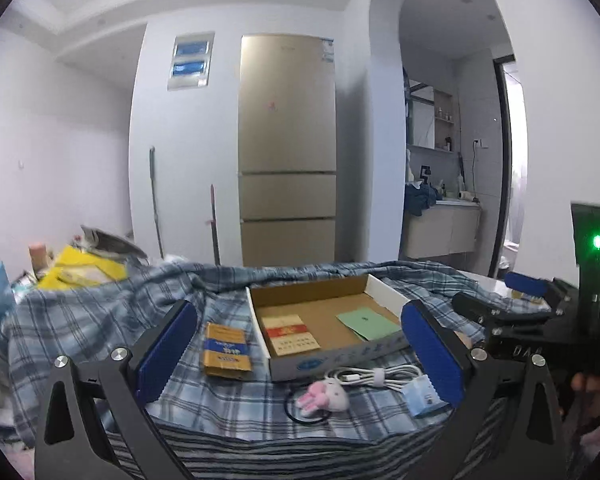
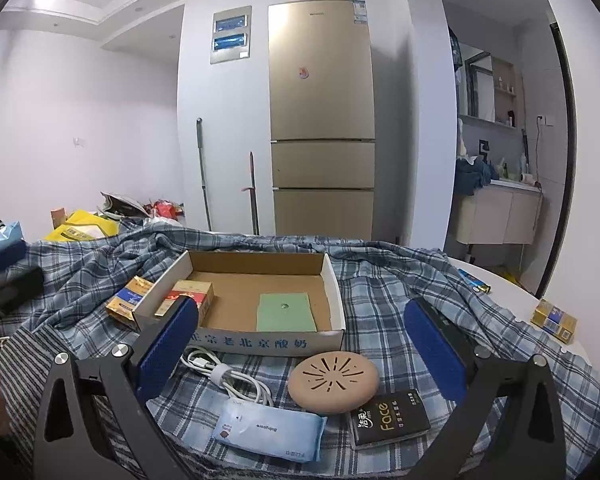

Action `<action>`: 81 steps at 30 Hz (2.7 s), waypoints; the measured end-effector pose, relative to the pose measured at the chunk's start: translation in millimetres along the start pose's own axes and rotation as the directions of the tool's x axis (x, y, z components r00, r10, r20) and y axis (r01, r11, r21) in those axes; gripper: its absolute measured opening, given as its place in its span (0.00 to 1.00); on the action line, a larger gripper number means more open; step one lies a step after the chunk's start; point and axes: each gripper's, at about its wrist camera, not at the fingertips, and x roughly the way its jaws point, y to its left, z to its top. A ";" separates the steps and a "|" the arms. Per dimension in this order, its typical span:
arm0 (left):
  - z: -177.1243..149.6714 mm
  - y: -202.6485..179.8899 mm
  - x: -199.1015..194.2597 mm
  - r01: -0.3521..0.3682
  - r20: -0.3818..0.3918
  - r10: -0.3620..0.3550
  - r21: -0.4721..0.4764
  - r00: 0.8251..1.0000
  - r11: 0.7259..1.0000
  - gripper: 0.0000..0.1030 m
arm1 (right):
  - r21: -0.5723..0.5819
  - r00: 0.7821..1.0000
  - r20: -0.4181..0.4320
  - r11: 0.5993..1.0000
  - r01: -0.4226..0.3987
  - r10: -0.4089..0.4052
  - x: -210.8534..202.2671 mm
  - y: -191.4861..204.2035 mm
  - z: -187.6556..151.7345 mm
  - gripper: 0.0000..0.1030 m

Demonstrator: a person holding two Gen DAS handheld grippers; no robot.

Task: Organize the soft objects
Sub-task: 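Withdraw both grippers from the box and move back, then grasp the blue wet-wipes pack with the right gripper while the left gripper grasps the pink bunny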

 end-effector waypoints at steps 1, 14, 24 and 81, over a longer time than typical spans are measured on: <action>-2.4 -1.2 0.8 0.001 0.006 -0.001 0.018 1.000 1.000 1.00 | 0.003 1.000 -0.011 1.000 0.003 -0.003 0.4 -0.2 0.2 1.00; -7.5 5.3 6.8 0.002 -0.029 -0.003 -0.006 1.000 1.000 1.00 | 0.113 0.947 -0.321 0.992 0.063 -0.024 11.2 -10.1 0.1 1.00; -11.2 15.2 11.4 0.008 -0.050 -0.010 -0.045 0.999 0.999 1.00 | 0.082 0.852 -0.524 0.996 0.041 0.008 52.4 13.0 -37.4 1.00; -63.9 -20.8 159.5 0.150 -0.732 -0.073 0.040 0.677 0.988 0.31 | 0.060 0.955 -0.296 0.998 0.002 0.015 39.1 -14.6 -17.6 0.71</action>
